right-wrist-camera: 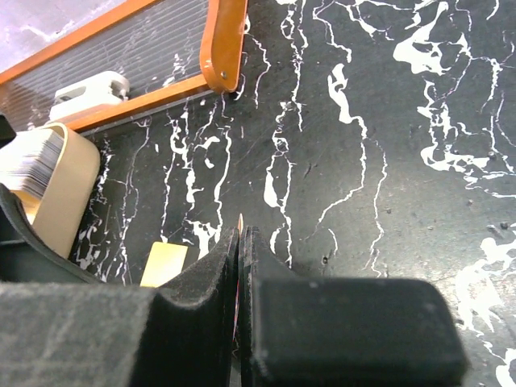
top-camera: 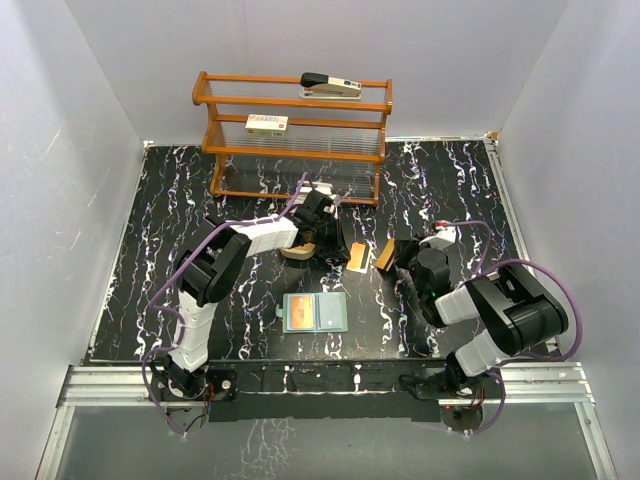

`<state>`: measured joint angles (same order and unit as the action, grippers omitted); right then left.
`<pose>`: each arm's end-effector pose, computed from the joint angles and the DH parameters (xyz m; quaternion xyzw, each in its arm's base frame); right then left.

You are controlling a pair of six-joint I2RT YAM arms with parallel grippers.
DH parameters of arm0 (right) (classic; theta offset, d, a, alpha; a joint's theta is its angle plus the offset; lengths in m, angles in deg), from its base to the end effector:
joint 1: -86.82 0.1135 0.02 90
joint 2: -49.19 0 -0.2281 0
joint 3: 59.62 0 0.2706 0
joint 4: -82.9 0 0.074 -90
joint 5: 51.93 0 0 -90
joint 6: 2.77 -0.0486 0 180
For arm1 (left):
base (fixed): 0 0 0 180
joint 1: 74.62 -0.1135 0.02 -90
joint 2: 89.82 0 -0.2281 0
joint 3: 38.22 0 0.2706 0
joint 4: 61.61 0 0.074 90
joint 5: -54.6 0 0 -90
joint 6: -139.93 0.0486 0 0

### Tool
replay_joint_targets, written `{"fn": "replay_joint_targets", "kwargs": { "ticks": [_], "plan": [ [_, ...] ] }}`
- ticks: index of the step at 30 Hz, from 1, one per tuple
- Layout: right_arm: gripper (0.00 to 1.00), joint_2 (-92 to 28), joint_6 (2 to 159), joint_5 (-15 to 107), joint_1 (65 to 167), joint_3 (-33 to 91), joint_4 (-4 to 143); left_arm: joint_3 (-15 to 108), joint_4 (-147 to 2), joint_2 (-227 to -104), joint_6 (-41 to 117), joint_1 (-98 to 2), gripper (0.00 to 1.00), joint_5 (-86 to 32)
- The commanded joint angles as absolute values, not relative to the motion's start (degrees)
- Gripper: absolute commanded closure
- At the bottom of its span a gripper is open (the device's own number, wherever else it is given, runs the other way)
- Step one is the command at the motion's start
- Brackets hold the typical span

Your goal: Put the credit cards into the card holder

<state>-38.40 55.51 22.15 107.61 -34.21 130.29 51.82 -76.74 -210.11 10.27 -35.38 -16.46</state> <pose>0.2417 0.0775 0.0713 0.1588 0.7730 0.1689 0.5905 0.3409 -0.2988 0.0887 0.0591 0.9128 -0.3555 0.1924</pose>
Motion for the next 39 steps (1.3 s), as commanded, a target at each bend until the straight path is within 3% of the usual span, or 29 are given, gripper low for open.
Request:
{"fn": "replay_joint_targets", "kwargs": {
  "ticks": [1, 7, 17, 29, 36, 39],
  "plan": [
    [1.0, -39.63, 59.41, 25.35, 106.77, -34.23, 131.08, 48.47, -85.41, -211.33, 11.57, -34.37, 0.97, -18.62],
    [1.0, -49.12, 54.23, 29.82, 107.08, -35.5, 140.64, 47.34, -84.12, -210.93, 10.25, -34.23, 0.96, -17.58],
    [1.0, -53.48, 46.95, 22.93, 108.48, -37.43, 147.28, 46.77, -83.65, -211.28, 8.59, -33.6, 0.95, -16.32],
    [1.0, -55.02, 46.03, 39.23, 106.72, -27.64, 132.12, 47.57, -85.52, -210.97, 10.44, -32.9, 0.85, -17.76],
    [1.0, -50.94, 52.11, 54.06, 96.92, -21.35, 112.1, 51.66, -90.36, -212.66, 13.81, -33.01, 0.83, -22.03],
    [1.0, -49.59, 57.32, 54.49, 95.39, -14.78, 97.15, 52.91, -92.03, -212.57, 14.84, -33.05, 0.82, -24.13]
  ]
}}
